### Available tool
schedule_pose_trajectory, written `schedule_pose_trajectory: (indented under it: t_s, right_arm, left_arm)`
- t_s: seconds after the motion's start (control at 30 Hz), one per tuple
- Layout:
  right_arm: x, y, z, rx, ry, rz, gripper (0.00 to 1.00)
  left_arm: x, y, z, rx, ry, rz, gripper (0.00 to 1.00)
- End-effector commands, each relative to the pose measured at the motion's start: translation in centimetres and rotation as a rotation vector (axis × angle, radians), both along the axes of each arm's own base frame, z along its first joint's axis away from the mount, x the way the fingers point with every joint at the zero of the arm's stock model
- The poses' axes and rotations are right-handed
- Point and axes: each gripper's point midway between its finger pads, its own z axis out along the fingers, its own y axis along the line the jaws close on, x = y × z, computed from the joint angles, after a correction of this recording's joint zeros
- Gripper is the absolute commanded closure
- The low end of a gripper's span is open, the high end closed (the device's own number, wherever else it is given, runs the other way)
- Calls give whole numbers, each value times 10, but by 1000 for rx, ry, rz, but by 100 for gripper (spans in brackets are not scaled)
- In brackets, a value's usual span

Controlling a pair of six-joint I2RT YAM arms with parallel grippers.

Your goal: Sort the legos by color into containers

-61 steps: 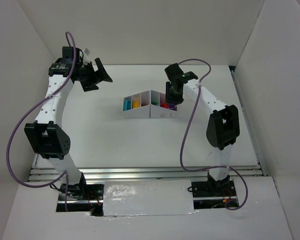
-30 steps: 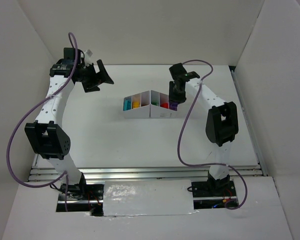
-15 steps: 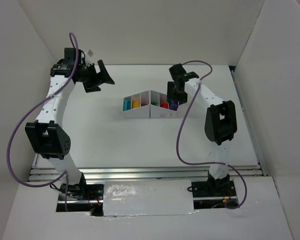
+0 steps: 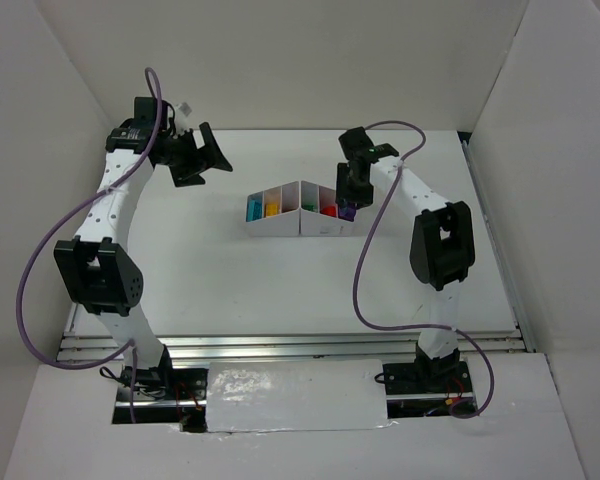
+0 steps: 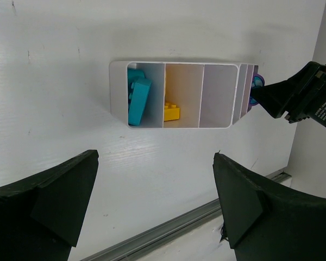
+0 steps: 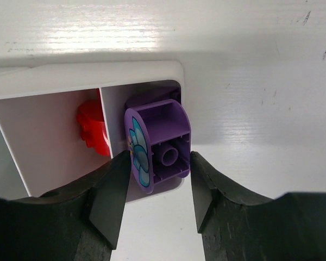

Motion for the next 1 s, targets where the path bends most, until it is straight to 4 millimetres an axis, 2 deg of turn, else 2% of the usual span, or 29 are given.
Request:
schedule_pose_trajectory:
  t_s: [0.0, 0.13, 0.3, 0.4, 0.5, 0.6, 0.67, 0.7, 0.87, 0.97]
  right_arm:
    - [12, 18, 35, 100, -109, 27, 46]
    - [10, 20, 32, 114, -91, 27, 47]
    - [12, 22, 41, 129, -121, 30, 48]
    - [12, 19, 35, 107, -99, 20, 47]
    - [9, 21, 37, 130, -114, 25, 53]
    - [10, 22, 39, 138, -122, 26, 64]
    - [9, 22, 38, 132, -114, 24, 85]
    - [9, 21, 37, 129, -112, 21, 89]
    - [7, 12, 36, 87, -117, 1, 91]
    - [7, 5, 43, 64, -140, -15, 92]
  left_arm:
    - [4, -5, 8, 1, -40, -43, 0]
    - [5, -6, 9, 1, -42, -44, 1]
    - [5, -7, 9, 2, -42, -48, 0]
    - [5, -9, 7, -1, -38, -52, 1]
    - [5, -9, 8, 1, -43, -53, 0]
    - [5, -9, 8, 0, -41, -54, 0]
    - [5, -10, 7, -2, -40, -58, 0]
    - [5, -10, 8, -2, -41, -58, 1]
    - [6, -13, 8, -6, -42, -63, 1]
    - [7, -14, 7, -8, -41, -67, 0]
